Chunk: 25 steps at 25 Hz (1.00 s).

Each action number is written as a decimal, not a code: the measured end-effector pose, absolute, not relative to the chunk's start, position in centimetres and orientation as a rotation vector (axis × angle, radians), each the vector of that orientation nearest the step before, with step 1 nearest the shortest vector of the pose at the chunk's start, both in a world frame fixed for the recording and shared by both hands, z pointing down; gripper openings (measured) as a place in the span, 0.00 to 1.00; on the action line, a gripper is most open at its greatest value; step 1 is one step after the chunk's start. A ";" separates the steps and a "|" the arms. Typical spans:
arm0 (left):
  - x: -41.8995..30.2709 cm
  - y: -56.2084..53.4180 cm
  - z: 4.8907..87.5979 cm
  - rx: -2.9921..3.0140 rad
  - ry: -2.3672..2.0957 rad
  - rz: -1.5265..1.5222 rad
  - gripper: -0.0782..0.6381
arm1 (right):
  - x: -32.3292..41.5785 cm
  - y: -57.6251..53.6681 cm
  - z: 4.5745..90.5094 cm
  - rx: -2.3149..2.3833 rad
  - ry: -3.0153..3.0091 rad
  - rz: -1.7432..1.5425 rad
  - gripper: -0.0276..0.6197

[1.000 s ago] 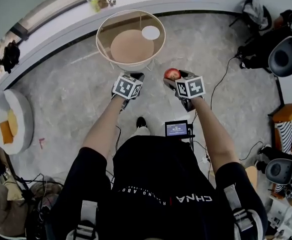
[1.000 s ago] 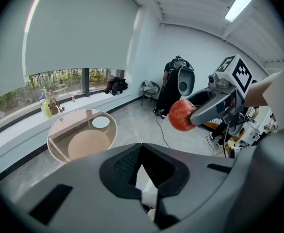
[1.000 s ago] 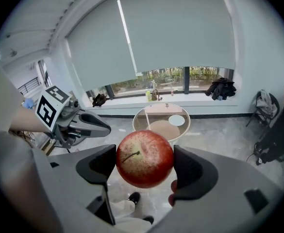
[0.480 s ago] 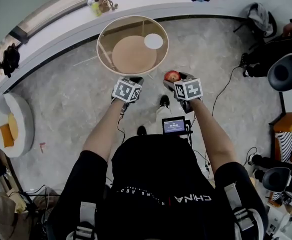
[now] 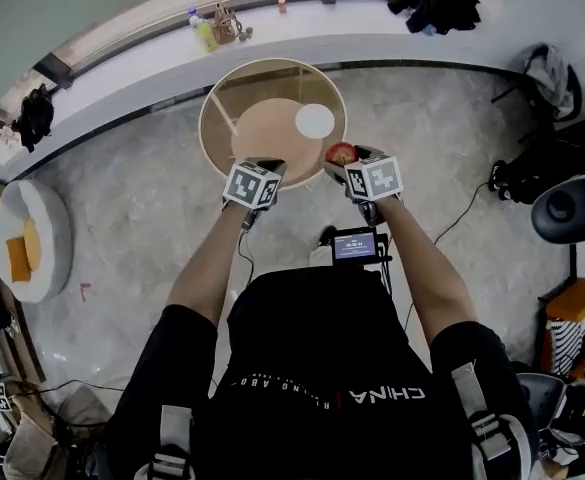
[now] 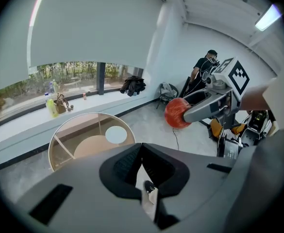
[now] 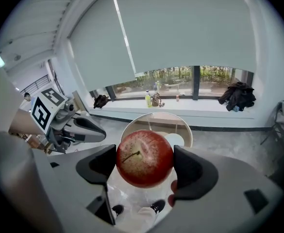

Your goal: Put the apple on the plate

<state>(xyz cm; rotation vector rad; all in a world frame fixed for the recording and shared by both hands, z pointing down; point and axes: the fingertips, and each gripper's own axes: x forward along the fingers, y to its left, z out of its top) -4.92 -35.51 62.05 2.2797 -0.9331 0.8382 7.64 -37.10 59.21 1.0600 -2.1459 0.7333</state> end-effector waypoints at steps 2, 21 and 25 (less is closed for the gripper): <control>-4.5 -36.8 61.8 2.274 -0.950 0.831 0.13 | 7.2 -38.5 58.9 1.015 -2.160 0.719 0.61; -6.2 -45.4 62.1 2.281 -0.919 0.867 0.13 | 4.2 -46.8 59.5 1.041 -2.152 0.773 0.61; -6.5 -45.6 62.3 2.300 -0.899 0.846 0.13 | 3.0 -46.7 60.2 1.028 -2.136 0.760 0.61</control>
